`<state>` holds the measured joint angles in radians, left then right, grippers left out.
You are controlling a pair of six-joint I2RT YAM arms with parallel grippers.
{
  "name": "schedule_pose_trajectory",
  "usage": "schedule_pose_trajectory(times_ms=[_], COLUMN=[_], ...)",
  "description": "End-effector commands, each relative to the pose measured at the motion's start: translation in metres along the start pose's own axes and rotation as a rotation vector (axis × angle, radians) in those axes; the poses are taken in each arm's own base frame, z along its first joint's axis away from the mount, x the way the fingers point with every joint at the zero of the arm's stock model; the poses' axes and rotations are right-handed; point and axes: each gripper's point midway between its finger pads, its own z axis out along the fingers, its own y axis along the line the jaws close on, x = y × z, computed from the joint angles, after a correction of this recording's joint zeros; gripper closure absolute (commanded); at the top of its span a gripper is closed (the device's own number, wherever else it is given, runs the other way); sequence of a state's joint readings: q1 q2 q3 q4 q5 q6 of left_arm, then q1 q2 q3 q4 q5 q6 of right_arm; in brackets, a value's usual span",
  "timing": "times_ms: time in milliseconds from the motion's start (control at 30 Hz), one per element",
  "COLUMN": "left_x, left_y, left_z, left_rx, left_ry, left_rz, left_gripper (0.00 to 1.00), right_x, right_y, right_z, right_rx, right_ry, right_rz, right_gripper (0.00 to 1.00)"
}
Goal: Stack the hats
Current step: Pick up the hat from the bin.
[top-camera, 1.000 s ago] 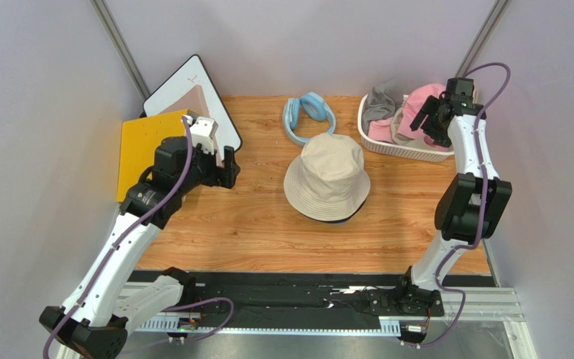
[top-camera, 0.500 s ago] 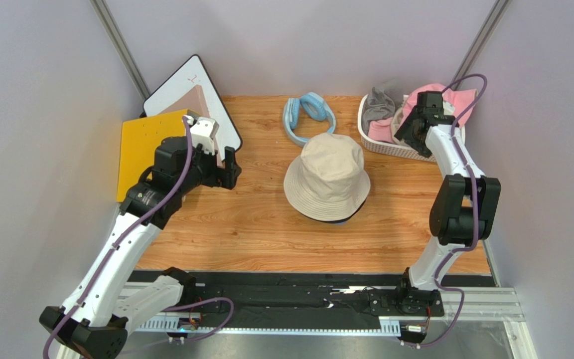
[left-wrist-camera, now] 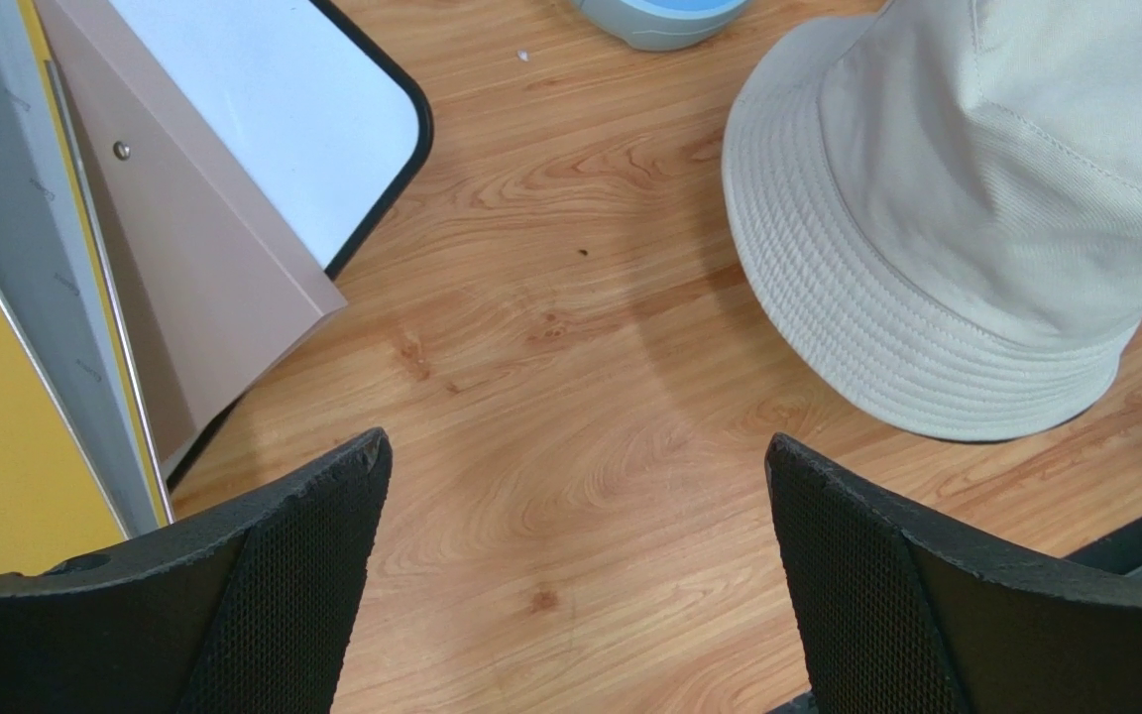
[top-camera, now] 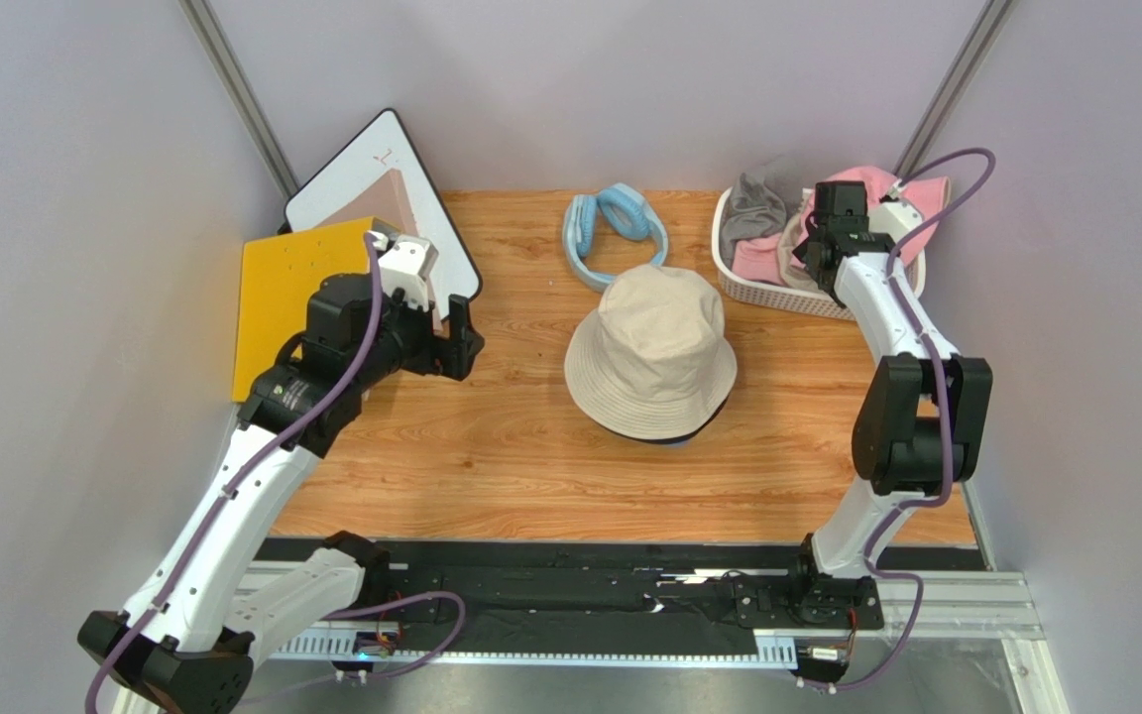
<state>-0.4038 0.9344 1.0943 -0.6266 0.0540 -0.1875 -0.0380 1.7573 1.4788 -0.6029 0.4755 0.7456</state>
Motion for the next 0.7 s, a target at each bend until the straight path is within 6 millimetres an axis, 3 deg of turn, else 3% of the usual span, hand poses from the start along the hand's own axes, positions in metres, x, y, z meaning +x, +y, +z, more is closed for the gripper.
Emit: schedule_pose_trajectory(times_ms=[0,100,133,167,233,433,667], left_x=[-0.007,-0.009,-0.009,-0.010,-0.010,-0.011,-0.011], left_y=[-0.007,-0.012,-0.012,-0.013,-0.016,-0.021,-0.024], left_z=[-0.006,-0.007,-0.008,-0.008,-0.009,-0.011,-0.012], left_rx=[0.041,0.065,0.068,0.073,0.086,0.116,0.135], left_ry=[-0.038,-0.044,-0.045,-0.049,-0.050,-0.059,-0.062], left_rz=[-0.009,-0.011,-0.014,-0.013,-0.016,-0.019,-0.020], left_gripper=[0.01,0.01,0.00,0.00,0.00,0.01,0.01], right_x=[-0.031,-0.037,-0.026,-0.018,-0.018,0.007,0.005], right_y=[0.011,0.014,0.027,0.025,0.031,0.013,0.001], right_z=[-0.003,0.001,-0.003,0.001,0.002,0.024,0.025], right_rx=[0.051,0.077,0.060,0.089,0.100,0.226,0.255], right_ry=[-0.160,-0.178,-0.165,-0.145,-0.144,-0.137,-0.195], right_rz=[0.118,0.136,0.116,0.109,0.114,0.138,0.195], right_gripper=[0.31,0.32,0.32,0.32,0.32,0.36,0.39])
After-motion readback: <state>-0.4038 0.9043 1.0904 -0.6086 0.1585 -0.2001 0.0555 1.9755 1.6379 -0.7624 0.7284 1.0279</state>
